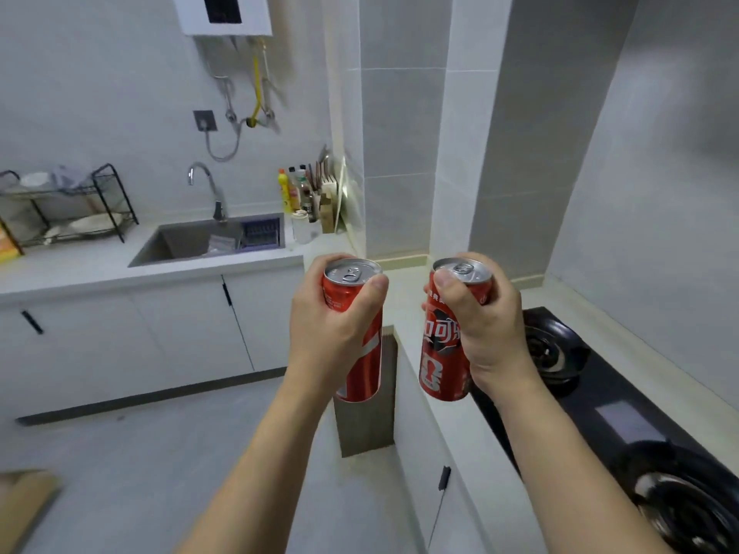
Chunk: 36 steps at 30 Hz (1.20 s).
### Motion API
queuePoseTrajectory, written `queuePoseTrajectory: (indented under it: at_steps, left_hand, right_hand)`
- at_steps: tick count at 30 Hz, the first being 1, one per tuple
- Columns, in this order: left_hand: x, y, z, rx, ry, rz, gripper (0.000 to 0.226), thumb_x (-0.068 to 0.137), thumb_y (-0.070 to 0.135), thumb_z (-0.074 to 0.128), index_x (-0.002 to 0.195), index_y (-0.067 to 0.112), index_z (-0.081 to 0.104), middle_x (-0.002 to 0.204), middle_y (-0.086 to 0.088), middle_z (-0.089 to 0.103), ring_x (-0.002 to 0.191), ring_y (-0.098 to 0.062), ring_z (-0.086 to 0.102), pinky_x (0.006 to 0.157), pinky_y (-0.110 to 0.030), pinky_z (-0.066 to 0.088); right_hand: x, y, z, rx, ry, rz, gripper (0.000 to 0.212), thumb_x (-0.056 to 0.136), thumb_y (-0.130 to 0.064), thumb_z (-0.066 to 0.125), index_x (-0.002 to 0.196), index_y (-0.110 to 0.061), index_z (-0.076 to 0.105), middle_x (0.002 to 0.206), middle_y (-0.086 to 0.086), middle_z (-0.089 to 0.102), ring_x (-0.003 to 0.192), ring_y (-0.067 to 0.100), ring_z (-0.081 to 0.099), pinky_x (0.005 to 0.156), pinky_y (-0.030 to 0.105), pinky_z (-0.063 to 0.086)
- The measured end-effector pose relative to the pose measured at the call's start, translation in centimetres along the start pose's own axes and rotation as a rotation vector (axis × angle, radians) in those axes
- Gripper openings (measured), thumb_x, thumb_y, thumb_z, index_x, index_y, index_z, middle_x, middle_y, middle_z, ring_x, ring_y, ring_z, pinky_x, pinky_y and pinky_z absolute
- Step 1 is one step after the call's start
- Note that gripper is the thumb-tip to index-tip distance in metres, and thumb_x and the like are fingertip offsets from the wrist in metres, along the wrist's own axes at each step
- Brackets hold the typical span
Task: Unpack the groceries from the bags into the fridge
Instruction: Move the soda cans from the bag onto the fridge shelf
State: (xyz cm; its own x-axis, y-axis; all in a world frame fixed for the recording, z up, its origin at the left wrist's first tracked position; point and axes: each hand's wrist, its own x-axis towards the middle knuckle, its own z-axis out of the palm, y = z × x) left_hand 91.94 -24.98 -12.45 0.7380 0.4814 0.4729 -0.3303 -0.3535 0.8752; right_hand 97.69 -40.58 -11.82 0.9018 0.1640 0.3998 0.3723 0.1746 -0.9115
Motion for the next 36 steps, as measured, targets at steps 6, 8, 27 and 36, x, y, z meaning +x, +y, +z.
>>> queuePoseTrajectory:
  at_steps: [6,8,27,36]
  left_hand:
    - [-0.1,-0.3,-5.2,0.060,0.156,-0.008,0.054,0.069,0.060,0.064,0.110,0.025,0.058,0.093,0.008,0.067,0.086,-0.014,0.068,0.069,-0.023,0.057]
    - [-0.5,-0.2,-6.9,0.089,0.214,-0.017,0.053,0.070,0.059,0.065,0.110,0.024,0.058,0.094,0.003,0.068,0.084,-0.019,0.069,0.068,-0.027,0.058]
    - [-10.8,5.4,-21.6,0.400,0.803,-0.022,0.034,0.071,0.045,0.069,0.096,0.023,0.061,0.081,0.001,0.067,0.072,-0.021,0.069,0.060,-0.036,0.059]
    - [-19.3,9.2,-29.0,0.565,1.052,-0.036,0.030,0.074,0.047,0.067,0.093,0.024,0.061,0.083,-0.006,0.067,0.077,-0.031,0.068,0.068,-0.052,0.057]
  right_hand:
    - [1.2,0.9,5.8,0.028,-0.178,0.024,0.045,0.064,-0.057,0.070,0.096,-0.025,0.063,0.091,0.006,0.070,0.087,0.029,0.069,0.084,0.053,0.056]
    - [1.4,1.1,7.7,0.036,-0.252,0.016,0.050,0.065,-0.058,0.068,0.099,-0.023,0.062,0.092,0.006,0.070,0.087,0.028,0.069,0.084,0.053,0.057]
    - [-6.9,-1.5,25.2,0.356,-0.878,0.046,0.036,0.069,-0.054,0.069,0.096,-0.030,0.062,0.092,0.005,0.070,0.085,0.025,0.070,0.079,0.049,0.059]
    - [-16.7,-5.2,32.4,0.466,-1.119,0.097,0.047,0.067,-0.052,0.071,0.101,-0.020,0.063,0.091,0.006,0.071,0.085,0.027,0.071,0.079,0.052,0.059]
